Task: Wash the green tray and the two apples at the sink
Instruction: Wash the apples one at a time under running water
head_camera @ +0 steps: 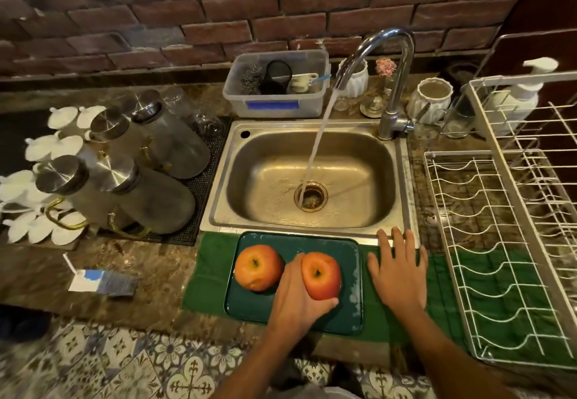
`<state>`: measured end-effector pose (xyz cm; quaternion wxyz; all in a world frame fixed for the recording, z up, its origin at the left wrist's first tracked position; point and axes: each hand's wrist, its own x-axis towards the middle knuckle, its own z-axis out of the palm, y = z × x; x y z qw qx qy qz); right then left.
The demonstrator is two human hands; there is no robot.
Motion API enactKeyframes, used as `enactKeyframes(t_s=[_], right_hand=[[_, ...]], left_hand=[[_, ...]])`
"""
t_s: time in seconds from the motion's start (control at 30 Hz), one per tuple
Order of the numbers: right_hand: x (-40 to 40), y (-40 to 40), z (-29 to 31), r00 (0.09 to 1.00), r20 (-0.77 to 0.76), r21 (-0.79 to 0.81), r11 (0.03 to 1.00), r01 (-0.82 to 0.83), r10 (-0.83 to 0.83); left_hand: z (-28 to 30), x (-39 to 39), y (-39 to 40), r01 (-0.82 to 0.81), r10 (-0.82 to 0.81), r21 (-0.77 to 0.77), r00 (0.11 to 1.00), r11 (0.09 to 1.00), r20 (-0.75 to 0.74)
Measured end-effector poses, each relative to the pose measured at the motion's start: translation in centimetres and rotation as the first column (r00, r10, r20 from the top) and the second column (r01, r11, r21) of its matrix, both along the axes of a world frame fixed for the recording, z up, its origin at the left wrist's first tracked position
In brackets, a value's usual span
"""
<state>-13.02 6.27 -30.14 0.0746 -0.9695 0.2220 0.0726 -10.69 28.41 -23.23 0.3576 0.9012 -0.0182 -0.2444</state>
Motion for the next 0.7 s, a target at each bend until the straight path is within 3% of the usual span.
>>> enactKeyframes(t_s=[0.57, 0.7], right_hand=[[0.0, 0.1, -0.4, 1.000, 0.020, -0.038, 0.999, 0.014, -0.013], [0.0, 0.2, -0.5, 1.000, -0.001, -0.037, 0.999, 0.014, -0.014]], left_hand=[[0.2, -1.1, -0.8, -0.013, 0.015, 0.026, 0.999, 1.000, -0.045], [1.8, -0.9, -1.0, 0.045, -0.052, 0.094, 0.996, 0.995, 0.079]])
